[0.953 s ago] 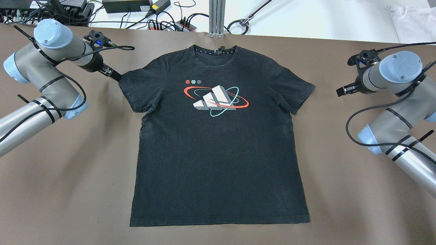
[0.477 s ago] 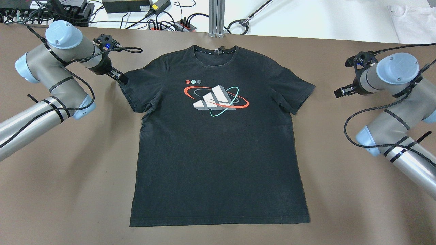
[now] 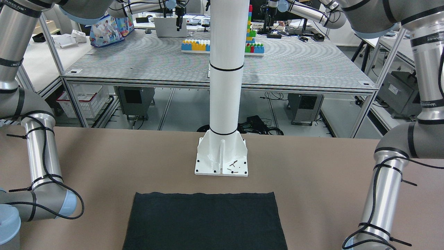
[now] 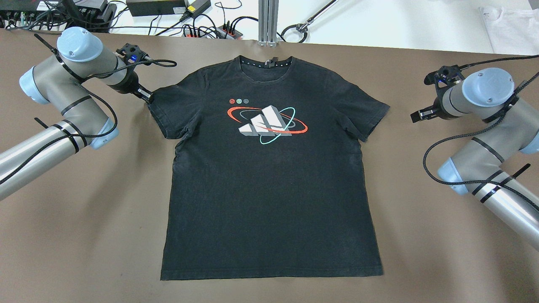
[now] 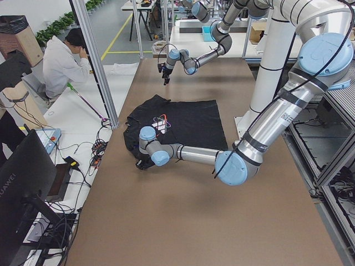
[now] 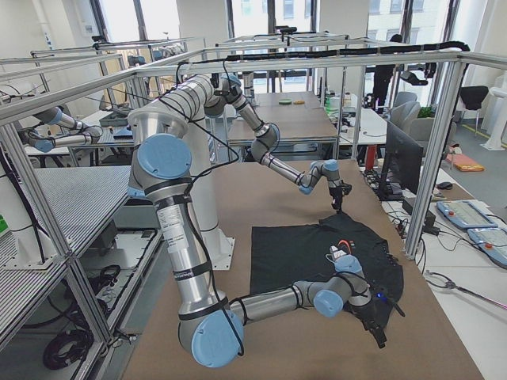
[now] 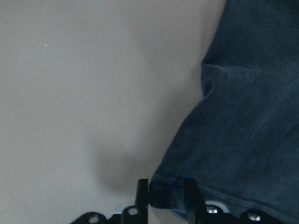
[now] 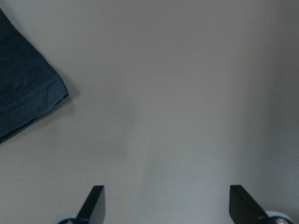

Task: Fold clothes
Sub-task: 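Move the left gripper toward the sleeve nearest it while the right arm approaches, then grasp the sleeve with the left gripper and fold it across the chest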

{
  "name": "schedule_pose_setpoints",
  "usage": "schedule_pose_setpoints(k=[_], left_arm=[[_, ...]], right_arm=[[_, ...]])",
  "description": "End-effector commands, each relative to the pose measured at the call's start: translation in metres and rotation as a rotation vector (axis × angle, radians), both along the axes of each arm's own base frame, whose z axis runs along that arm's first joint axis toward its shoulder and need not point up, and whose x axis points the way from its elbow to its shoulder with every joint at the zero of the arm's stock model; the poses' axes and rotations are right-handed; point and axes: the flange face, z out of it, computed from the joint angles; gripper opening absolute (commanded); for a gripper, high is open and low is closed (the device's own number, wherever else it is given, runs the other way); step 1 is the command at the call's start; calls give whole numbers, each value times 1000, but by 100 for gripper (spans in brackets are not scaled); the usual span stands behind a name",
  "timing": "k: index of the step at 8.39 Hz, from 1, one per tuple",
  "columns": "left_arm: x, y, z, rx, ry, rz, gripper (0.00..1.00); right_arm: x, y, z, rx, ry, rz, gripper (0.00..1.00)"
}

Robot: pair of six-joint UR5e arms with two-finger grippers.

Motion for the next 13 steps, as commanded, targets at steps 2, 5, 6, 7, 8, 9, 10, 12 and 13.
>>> schedule_pose_setpoints(k=[2, 5, 6, 7, 8, 9, 10, 12, 13], left_arm=[[-1, 0, -1, 3, 2, -1, 25], [-3, 2, -4, 19, 20, 2, 0], [-4, 2, -8, 24, 27, 4, 0], [-6, 3, -22, 35, 47, -8, 0], [-9, 6, -36, 28, 76, -33, 0], [-9, 11, -63, 1, 128, -75, 0], [-8, 14, -86, -28, 170, -110, 0], [-1, 10, -130, -113, 251, -194, 0], [35, 20, -164, -148, 284, -197, 0]], right_arm=[[-3, 1, -2, 11, -11, 1, 94], [-3, 1, -2, 10, -13, 3, 94], [-3, 1, -2, 10, -13, 3, 94], [-3, 1, -2, 10, -13, 3, 94], [-3, 1, -3, 10, -14, 4, 94], [-3, 0, -4, 11, -15, 4, 94], [-4, 1, -4, 11, -15, 3, 94], [-4, 1, -4, 11, -15, 3, 94], [-4, 1, -4, 13, -16, 3, 94]])
